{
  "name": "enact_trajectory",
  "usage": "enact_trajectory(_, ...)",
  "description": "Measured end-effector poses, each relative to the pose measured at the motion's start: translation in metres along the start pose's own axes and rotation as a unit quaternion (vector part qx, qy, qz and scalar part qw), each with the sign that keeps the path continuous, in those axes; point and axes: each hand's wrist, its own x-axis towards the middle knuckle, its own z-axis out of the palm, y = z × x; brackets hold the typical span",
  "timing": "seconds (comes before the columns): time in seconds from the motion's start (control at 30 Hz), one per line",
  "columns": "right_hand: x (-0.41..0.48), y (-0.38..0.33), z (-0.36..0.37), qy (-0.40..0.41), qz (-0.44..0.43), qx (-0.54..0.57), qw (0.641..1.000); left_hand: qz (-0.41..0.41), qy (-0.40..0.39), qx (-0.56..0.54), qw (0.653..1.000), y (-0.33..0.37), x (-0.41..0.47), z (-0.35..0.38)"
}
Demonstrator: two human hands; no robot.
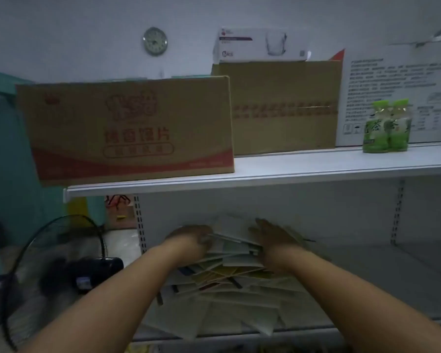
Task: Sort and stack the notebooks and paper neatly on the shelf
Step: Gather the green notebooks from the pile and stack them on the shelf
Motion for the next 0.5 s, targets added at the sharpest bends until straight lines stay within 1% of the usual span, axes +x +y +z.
enact_trajectory(0.1,0.009,-0.005,-0.004,-0.034,0.028,0.037,0.998,-0.02,-0.017,-0.046,0.999,-0.015,0.017,-0.003)
enact_trajectory(0.17,0.009,-0.008,-0.006,-0.048,0.047,0.057,0.996,-0.016,0.002,-0.101,0.995,-0.025,0.027,-0.006)
enact_trajectory(0.2,0.008,-0.011,-0.006,-0.049,0.055,0.053,0.996,-0.012,0.013,-0.146,0.989,-0.029,0.032,-0.006)
enact_trajectory(0.3,0.009,-0.014,-0.007,-0.041,0.071,0.016,0.996,-0.002,0.036,-0.3,0.953,-0.032,0.036,-0.004)
enact_trajectory(0.43,0.003,-0.014,-0.007,-0.026,0.071,-0.062,0.995,0.002,0.011,-0.361,0.933,-0.031,0.037,0.002)
enact_trajectory(0.5,-0.001,-0.013,-0.011,0.02,0.091,-0.083,0.992,-0.014,-0.025,-0.423,0.906,-0.027,0.035,-0.001)
